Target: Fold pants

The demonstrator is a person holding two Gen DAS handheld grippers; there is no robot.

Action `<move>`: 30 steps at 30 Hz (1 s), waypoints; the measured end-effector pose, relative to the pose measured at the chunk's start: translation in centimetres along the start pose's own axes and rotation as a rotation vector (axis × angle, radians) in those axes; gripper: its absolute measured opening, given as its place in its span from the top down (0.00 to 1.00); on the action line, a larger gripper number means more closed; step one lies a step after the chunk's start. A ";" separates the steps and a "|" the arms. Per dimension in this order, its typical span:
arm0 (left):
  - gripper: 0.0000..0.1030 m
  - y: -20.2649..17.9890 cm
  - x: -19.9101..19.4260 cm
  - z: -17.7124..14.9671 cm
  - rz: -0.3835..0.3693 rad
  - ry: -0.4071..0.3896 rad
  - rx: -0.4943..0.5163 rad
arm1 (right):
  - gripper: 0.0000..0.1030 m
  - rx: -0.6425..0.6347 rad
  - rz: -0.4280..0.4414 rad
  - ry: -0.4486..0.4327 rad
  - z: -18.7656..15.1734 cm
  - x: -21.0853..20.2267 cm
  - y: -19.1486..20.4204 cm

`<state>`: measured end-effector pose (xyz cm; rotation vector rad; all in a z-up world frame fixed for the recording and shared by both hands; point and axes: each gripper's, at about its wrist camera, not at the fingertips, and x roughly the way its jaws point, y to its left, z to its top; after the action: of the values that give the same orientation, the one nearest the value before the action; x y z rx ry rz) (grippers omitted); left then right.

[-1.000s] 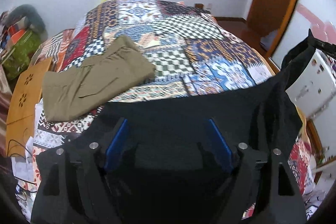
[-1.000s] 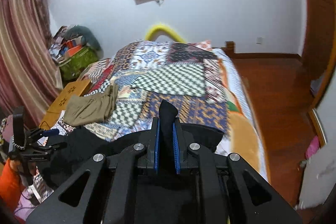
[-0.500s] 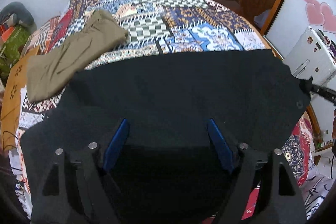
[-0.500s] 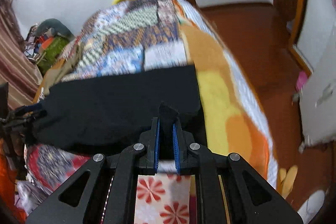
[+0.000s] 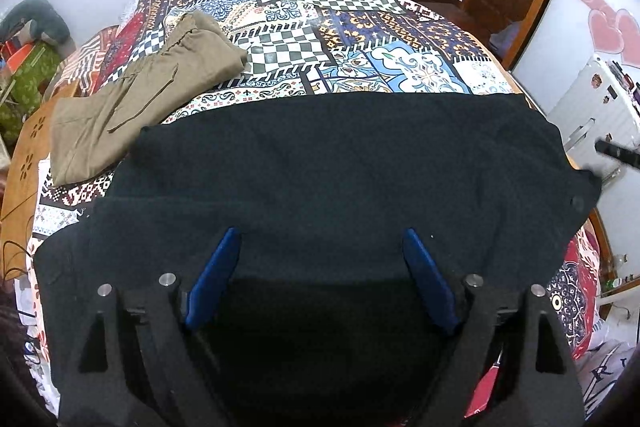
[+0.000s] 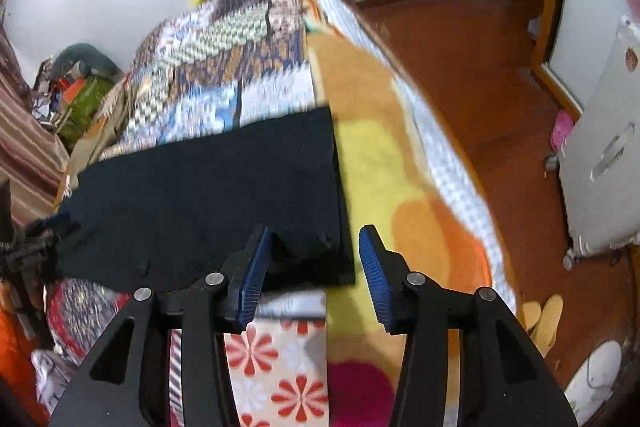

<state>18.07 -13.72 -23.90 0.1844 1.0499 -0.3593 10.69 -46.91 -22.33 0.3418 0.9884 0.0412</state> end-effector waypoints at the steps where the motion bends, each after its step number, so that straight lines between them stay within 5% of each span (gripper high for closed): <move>1: 0.17 0.0 0.0 0.0 0.002 0.000 -0.001 | 0.59 -0.007 -0.006 -0.006 0.6 0.3 0.0; 17: 0.16 4.1 -3.0 0.9 0.147 -0.050 -0.073 | 0.59 -0.024 -0.017 0.052 3.8 8.5 -0.4; 30: 0.10 7.5 -0.2 -1.9 0.161 0.036 -0.195 | 0.89 -0.109 -0.083 -0.044 3.7 7.3 0.8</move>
<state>19.22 -6.13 -24.81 0.0998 1.0914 -0.1069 17.91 -45.76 -26.17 0.2002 0.9517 0.0119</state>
